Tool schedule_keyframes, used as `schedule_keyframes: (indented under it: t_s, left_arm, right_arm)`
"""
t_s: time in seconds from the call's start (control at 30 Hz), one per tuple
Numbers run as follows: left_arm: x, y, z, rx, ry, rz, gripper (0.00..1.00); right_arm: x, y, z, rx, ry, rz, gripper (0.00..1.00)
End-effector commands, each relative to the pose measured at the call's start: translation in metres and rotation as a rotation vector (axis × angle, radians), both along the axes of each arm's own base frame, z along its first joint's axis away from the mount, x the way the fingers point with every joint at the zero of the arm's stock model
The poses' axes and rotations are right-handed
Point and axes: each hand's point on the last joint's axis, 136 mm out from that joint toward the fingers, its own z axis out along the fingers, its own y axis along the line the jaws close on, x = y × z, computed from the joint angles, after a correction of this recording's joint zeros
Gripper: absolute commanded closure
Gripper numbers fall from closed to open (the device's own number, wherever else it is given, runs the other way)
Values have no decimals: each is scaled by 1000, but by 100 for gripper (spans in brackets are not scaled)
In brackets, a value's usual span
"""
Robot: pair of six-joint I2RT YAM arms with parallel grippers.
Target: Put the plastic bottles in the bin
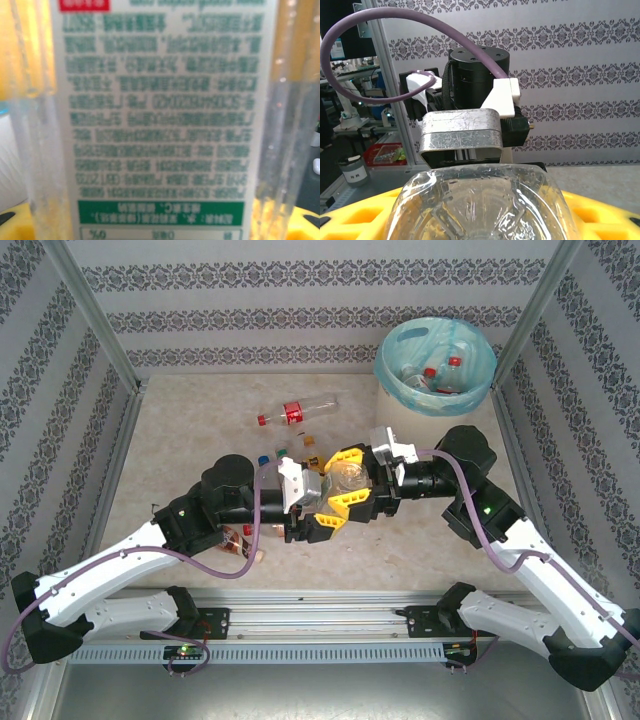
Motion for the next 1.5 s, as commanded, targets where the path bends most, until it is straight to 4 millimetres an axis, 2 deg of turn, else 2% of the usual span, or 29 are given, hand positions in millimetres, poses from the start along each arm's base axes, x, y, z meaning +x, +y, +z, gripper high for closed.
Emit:
schedule_keyframes:
  t_s: [0.0, 0.13, 0.23, 0.37, 0.43, 0.57, 0.77, 0.87, 0.97, 1.1, 1.23, 1.37, 1.47]
  left_arm:
    - [-2, 0, 25, -91, -62, -18, 39]
    - [18, 4, 21, -90, -65, 98, 15]
    - [36, 16, 19, -81, -100, 228, 2]
    - [66, 41, 22, -88, -161, 458, 0]
    - [78, 52, 22, -77, -187, 550, 0]
    - [87, 55, 18, -50, -189, 601, 0]
    - [97, 36, 3, -21, -99, 585, 0]
    - [112, 26, -9, 32, -61, 620, 0]
    - [130, 15, -19, 89, -39, 656, 0]
    - [154, -1, -24, 107, -4, 670, 0]
    - [171, -21, -19, 91, 23, 648, 0]
    - [179, -37, -21, 83, 49, 622, 0]
    - [181, -45, -25, 77, 75, 606, 0]
  right_arm:
    - [4, -3, 12, 16, -51, -45, 47]
    - [18, -6, 18, 16, -77, -153, 53]
    - [37, -13, 21, 8, -96, -283, 53]
    - [67, -30, 26, -34, -116, -496, 54]
    - [86, -45, 31, -56, -132, -634, 55]
    - [124, -79, 43, -99, -158, -875, 56]
    - [184, -141, 70, -86, -138, -1181, 56]
    - [211, -169, 80, -67, -123, -1274, 57]
    - [238, -193, 82, -77, -110, -1359, 58]
    - [269, -224, 73, -114, -84, -1470, 58]
    - [295, -250, 57, -159, -68, -1571, 57]
    - [317, -261, 33, -218, -20, -1598, 57]
    - [329, -261, 14, -280, 18, -1589, 57]
